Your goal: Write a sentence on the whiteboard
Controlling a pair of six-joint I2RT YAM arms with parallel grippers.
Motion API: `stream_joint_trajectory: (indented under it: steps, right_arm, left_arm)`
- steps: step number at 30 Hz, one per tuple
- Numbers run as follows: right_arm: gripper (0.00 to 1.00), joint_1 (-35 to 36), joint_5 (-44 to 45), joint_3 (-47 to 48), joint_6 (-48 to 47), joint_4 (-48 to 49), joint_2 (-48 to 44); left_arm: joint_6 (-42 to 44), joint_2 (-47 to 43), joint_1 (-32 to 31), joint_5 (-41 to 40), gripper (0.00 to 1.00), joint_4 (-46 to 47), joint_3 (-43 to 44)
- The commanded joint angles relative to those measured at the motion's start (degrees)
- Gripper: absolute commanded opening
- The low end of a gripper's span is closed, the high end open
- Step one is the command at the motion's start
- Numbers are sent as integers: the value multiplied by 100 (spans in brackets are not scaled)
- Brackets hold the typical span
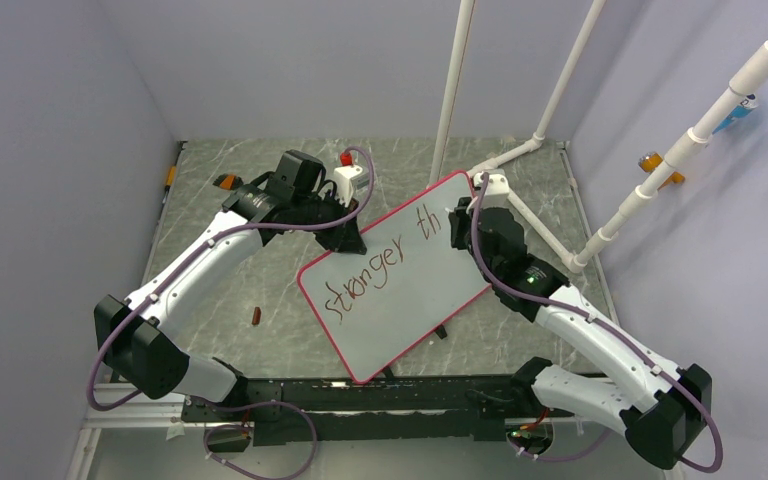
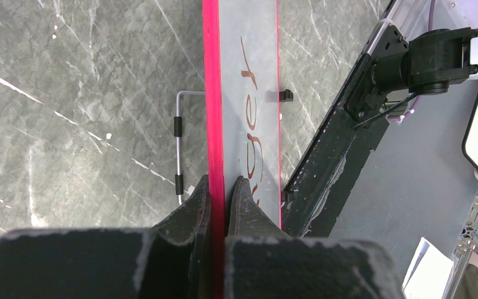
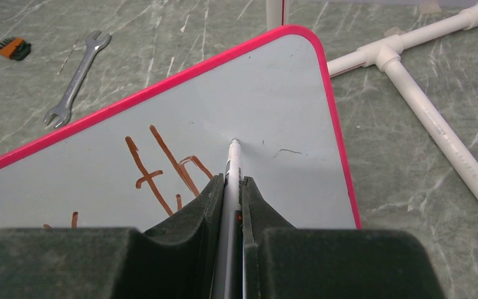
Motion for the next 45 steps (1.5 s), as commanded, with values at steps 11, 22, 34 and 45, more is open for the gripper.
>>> stream_joint_trajectory:
  steps: [11,22,34,45]
  right_arm:
    - [0,-34,-600,66,54,342,21]
    - [0,-34,-784,-302,189,210,-187]
    - [0,-31,-457,-544,328,-39,-333]
    - [0,-34,-139,-224,228,-88,-99]
  left_arm:
    - [1159,-55,-31,-1071,0,312,14]
    - [1161,-29,-33,-1063,0,311,24]
    - [1145,0,-38,-1063,0,306,23]
    - [1151,-2,-36,-1050,0,312,25]
